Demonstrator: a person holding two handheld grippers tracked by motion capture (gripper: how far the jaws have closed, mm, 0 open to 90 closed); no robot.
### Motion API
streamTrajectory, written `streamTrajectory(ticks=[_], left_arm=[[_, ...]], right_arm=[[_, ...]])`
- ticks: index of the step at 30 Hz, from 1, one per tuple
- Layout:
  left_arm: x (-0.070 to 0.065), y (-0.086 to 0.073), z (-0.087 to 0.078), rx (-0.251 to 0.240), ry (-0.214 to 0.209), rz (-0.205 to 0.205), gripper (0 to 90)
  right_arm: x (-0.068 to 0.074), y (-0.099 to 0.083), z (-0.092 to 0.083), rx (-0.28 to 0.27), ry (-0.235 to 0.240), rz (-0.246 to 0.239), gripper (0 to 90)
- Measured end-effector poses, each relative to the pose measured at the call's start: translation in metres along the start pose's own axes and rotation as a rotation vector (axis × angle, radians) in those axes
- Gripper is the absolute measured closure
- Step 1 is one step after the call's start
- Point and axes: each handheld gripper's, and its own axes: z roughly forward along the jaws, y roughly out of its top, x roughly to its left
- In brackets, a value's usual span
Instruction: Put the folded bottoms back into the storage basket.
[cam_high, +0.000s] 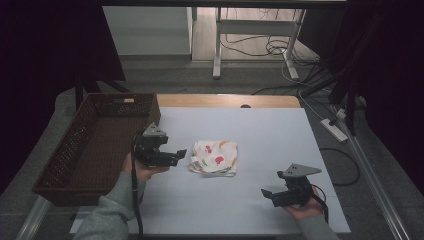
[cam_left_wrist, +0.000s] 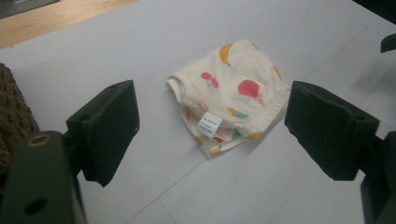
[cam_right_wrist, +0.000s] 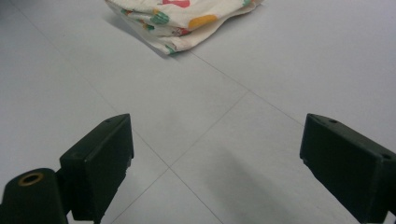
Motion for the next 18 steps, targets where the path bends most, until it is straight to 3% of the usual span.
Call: streamTrajectory(ticks=[18], left_arm=[[0.003,0.005,0.023,0.036,0.015,-0.005,17.2]], right_arm=[[0.0,0.0,0.0,0.008,-0.003,0.004,10.0]])
